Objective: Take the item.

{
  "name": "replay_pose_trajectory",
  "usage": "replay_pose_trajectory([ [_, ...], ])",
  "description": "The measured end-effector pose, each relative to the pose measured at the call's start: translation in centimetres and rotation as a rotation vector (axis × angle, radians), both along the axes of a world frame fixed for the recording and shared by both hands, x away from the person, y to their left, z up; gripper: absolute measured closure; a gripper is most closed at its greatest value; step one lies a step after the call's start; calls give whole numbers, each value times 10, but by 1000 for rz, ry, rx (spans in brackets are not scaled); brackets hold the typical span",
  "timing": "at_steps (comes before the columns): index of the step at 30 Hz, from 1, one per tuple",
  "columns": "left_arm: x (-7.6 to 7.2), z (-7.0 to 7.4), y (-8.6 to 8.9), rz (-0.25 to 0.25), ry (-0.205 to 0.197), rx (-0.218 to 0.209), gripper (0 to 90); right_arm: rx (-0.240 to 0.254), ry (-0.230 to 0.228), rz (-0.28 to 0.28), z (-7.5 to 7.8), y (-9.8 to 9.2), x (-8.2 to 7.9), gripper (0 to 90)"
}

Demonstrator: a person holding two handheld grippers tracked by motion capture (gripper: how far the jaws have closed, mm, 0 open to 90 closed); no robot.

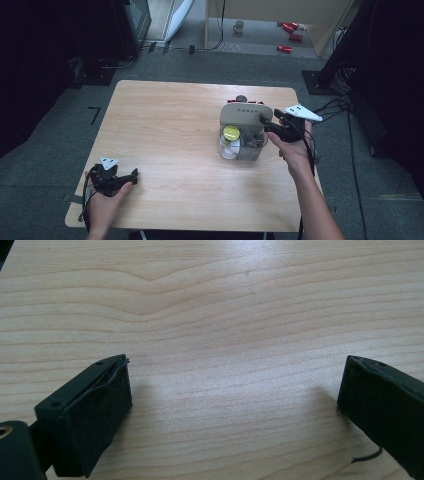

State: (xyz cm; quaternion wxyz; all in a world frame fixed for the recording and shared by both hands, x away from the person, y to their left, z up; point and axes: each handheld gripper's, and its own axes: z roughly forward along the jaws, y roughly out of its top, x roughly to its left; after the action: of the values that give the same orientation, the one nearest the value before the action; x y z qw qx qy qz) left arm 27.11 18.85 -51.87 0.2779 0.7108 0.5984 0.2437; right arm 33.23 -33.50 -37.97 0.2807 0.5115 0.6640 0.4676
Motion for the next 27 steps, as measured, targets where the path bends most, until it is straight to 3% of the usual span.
replay_pose_trajectory([
  [12, 0, 0, 0, 0, 0, -1, 11, 20, 15, 39, 8, 1, 4, 395],
  [23, 0, 0, -1, -1, -2, -3, 11, 7, 30, 53, 3, 2, -14, 374],
  [27, 0, 0, -1, -2, -1, -4, 11, 29, 17, 65, -4, 0, -24, 361],
])
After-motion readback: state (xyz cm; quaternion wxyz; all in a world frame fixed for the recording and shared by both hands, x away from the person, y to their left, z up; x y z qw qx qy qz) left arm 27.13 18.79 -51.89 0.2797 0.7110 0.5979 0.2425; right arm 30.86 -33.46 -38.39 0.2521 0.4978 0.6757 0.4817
